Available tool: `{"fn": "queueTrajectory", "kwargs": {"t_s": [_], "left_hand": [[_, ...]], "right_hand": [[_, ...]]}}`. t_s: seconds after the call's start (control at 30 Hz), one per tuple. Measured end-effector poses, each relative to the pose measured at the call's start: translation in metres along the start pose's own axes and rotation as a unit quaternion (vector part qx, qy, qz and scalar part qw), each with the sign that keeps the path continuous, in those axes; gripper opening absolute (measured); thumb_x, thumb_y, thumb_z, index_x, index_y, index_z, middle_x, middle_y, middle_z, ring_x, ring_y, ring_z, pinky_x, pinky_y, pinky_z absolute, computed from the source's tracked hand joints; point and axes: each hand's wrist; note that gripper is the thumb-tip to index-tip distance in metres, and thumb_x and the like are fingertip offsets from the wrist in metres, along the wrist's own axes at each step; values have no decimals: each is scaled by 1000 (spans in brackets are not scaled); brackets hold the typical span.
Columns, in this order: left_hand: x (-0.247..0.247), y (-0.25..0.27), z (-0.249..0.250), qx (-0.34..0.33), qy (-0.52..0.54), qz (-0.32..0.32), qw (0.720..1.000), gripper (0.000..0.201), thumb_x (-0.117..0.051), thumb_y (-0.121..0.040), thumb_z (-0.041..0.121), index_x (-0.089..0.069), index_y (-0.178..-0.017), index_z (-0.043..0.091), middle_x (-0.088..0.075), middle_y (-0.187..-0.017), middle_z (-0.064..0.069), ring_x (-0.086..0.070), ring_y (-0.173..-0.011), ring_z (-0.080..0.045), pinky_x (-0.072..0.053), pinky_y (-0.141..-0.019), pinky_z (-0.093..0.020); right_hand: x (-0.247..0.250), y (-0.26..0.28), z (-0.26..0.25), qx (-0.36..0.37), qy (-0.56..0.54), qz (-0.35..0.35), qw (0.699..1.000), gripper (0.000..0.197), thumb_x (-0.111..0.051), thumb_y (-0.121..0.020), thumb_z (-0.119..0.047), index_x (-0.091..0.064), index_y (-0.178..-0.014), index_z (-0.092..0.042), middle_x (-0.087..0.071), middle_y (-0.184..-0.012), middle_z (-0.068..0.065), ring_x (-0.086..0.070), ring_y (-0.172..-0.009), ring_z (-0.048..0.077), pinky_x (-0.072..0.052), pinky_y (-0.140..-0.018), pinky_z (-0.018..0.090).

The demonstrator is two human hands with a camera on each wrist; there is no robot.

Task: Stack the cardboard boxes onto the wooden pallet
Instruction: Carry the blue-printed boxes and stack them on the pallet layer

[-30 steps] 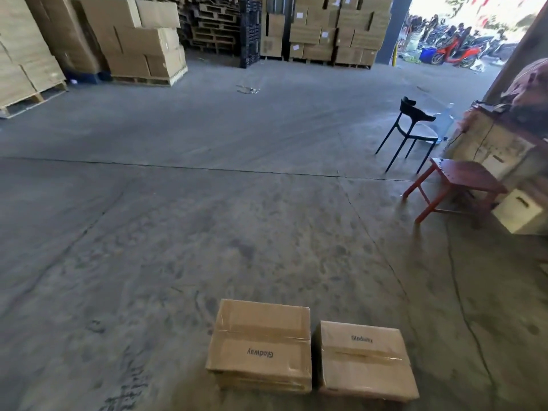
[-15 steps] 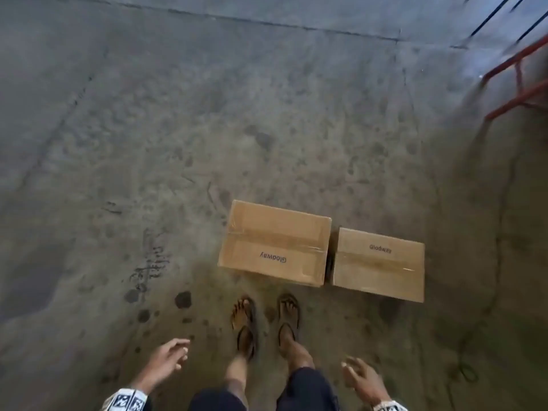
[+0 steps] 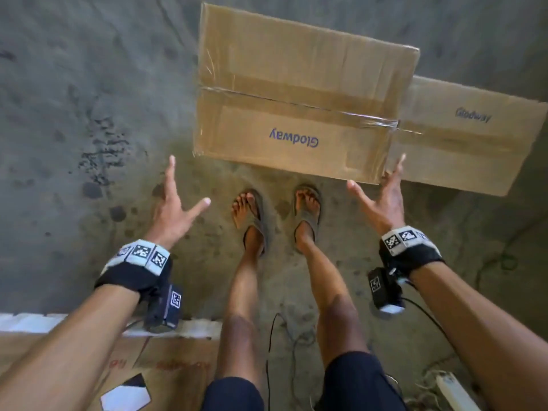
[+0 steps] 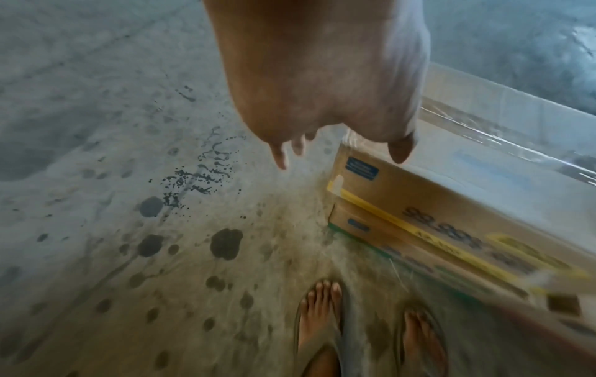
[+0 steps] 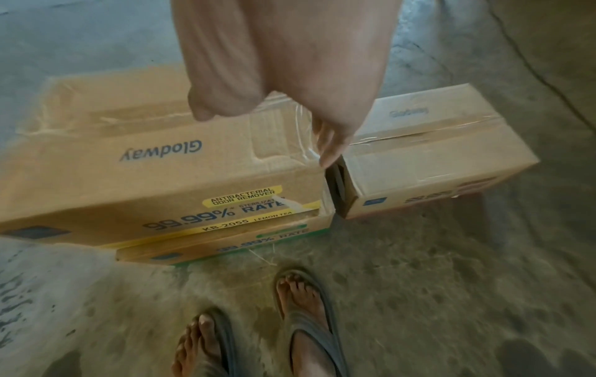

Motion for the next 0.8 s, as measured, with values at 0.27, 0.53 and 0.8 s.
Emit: {"fn": "queueTrajectory", "kwargs": {"t_s": [0.27,0.53,0.8], "left_hand": [[5,-130,21,-63,10,52,997,126,-80,-74,57,14,-156,37,5,-168,-5,-9,-153,-24,-16,-117,-52],[-7,-162,49,-18,-16,-6,1000,134,-83,-67,54,14,-157,31,-9,-167,-10,-21,-150,-27,-19,-115,-38],[-3,-138,49,-47,30,-18,998,130,-83,-69,47,13,-156,38,6,-167,1,-10,-139,-3,-12,-120,-40]], "right_hand": [[-41,-87,14,-22,55,163,985,129,-66,-73,-79,7,-160,-19,-9,-168,8,-19,-151,37,-10,-123,48],[-36,-116,36,24,-57,83,995,136,-87,-60,-66,-1,-160,-30,-21,-165,-3,-27,-149,11,-27,-123,42],[-9,-111,30,27,-51,44,997,126,-87,-60,-64,-12,-158,-39,-33,-161,-5,-35,-144,16,-32,-120,45]]}}
Point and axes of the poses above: each hand's wrist, its own y-axis away from the middle knuckle, its own x-axis out of the back of the hand, z = x × y
